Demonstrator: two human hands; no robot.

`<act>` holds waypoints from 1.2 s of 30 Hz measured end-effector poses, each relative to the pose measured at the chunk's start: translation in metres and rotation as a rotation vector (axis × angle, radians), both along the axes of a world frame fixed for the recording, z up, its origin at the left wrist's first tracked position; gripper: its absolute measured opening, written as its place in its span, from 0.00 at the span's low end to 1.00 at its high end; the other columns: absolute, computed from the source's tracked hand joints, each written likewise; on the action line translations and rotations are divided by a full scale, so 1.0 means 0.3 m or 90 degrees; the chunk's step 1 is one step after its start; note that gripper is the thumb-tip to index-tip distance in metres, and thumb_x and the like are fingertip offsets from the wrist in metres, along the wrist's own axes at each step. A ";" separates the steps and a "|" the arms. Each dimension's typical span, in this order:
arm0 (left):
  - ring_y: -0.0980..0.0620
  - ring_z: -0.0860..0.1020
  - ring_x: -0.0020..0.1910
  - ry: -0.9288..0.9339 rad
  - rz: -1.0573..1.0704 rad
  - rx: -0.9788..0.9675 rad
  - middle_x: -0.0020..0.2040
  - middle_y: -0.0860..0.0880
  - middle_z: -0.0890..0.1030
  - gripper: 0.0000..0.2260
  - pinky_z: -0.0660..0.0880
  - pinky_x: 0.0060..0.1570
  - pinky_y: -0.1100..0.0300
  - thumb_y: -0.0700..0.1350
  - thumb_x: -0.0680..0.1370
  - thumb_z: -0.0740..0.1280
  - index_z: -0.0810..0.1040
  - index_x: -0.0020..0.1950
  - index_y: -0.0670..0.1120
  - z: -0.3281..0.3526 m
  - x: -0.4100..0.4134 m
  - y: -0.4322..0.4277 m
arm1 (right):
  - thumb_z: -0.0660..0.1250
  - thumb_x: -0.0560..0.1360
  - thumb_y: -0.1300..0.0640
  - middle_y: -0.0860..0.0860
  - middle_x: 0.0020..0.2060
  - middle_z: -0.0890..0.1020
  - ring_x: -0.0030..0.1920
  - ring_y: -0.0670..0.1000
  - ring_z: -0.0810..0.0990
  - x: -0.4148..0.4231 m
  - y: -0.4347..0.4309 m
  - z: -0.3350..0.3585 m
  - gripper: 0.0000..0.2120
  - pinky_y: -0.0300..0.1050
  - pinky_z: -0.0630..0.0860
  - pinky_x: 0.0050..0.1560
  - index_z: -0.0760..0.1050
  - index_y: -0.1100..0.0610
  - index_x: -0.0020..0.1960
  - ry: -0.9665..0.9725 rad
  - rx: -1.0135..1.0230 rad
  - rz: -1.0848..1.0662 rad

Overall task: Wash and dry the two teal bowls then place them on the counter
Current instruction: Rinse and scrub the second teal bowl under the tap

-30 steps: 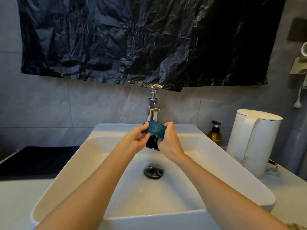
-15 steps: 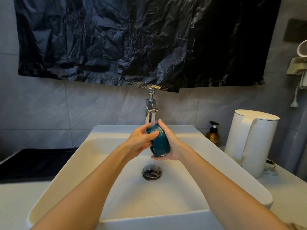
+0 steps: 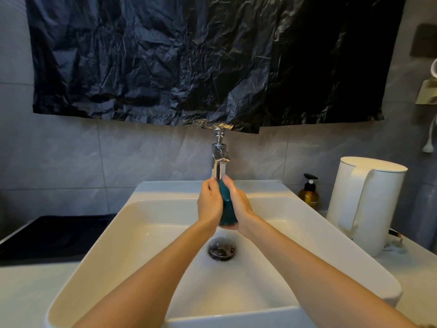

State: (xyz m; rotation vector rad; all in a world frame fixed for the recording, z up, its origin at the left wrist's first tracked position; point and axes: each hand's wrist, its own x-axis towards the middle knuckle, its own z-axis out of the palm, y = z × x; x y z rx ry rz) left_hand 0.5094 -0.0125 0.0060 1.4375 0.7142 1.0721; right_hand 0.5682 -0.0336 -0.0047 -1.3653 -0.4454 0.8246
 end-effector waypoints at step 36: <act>0.50 0.76 0.48 -0.018 -0.017 -0.091 0.50 0.48 0.77 0.11 0.77 0.49 0.56 0.48 0.82 0.56 0.77 0.58 0.50 0.052 -0.021 0.045 | 0.60 0.76 0.37 0.52 0.52 0.77 0.50 0.51 0.78 -0.039 -0.047 0.008 0.21 0.48 0.79 0.43 0.68 0.47 0.64 -0.136 0.058 0.085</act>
